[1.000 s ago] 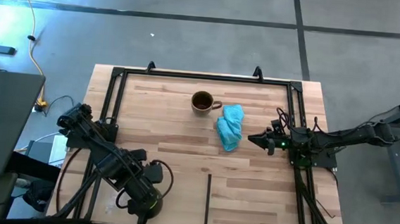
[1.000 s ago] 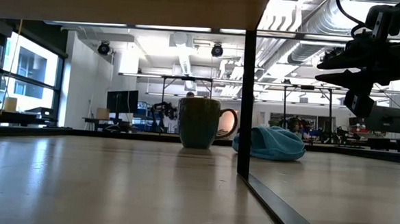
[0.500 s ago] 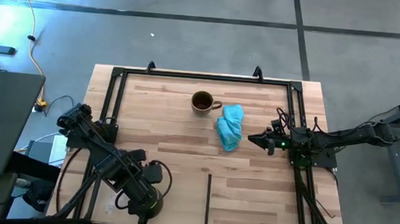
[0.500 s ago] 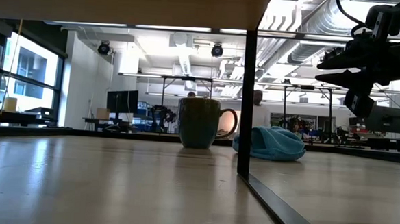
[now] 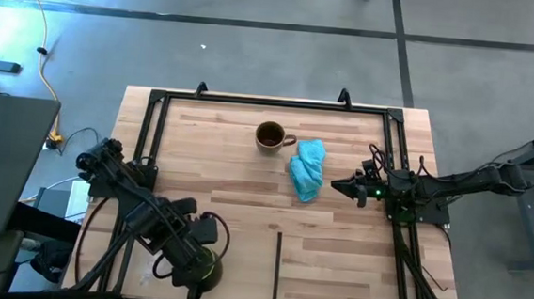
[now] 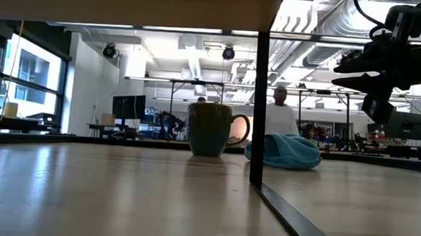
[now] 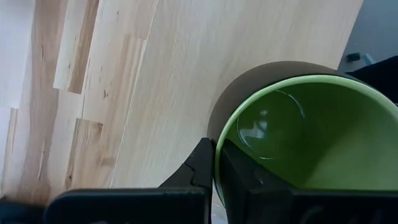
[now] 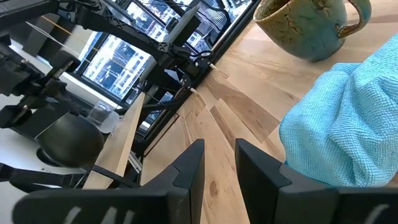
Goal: Stack small to large cups/mugs on shelf
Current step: Put the black mug on the shelf
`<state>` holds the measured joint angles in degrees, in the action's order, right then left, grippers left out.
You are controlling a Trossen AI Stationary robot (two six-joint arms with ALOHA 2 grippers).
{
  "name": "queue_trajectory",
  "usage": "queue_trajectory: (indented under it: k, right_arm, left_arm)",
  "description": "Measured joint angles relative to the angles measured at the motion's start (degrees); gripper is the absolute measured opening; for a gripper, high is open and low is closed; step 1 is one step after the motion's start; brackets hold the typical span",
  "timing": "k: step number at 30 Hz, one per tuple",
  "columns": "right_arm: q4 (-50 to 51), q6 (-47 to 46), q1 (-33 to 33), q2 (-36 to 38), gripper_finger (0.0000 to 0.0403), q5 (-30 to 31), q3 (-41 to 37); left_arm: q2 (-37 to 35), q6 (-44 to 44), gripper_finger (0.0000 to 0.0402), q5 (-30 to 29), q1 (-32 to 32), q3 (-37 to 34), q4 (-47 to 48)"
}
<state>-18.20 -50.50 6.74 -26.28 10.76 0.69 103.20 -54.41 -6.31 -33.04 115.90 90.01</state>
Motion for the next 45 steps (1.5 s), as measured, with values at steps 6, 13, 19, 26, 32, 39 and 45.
queue_trajectory:
  k: [6,13,19,26,32,39,45]
  right_arm:
    - [0.0,0.0,0.0,0.0,0.0081,0.0,0.0]
    - [0.0,0.0,0.0,0.0,0.0081,0.0,0.0]
    - [0.0,-0.1,0.0,0.0,0.0081,0.0,0.0]
    - [0.0,-0.2,0.0,0.0,0.0081,0.0,0.0]
    - [0.1,-0.2,0.0,0.0,0.0081,0.0,0.0]
    - [0.1,-0.2,0.0,0.0,0.0081,0.0,0.0]
    - [0.1,-0.2,0.0,0.0,0.0081,0.0,0.0]
  left_arm:
    - [0.0,0.2,0.0000,-0.9,0.0,0.0,0.0]
    - [0.5,1.7,0.0000,-1.1,0.0,0.0,0.0]
    - [0.7,2.6,0.0000,-1.5,0.0,0.0,0.0]
    - [0.7,3.3,0.0000,-1.0,0.0,0.0,0.0]
    - [0.7,5.3,0.0000,0.4,0.0,0.0,0.0]
    - [0.7,6.2,0.0000,0.7,0.0,0.0,0.0]
    - [0.7,6.4,0.0000,1.8,0.0,0.0,0.0]
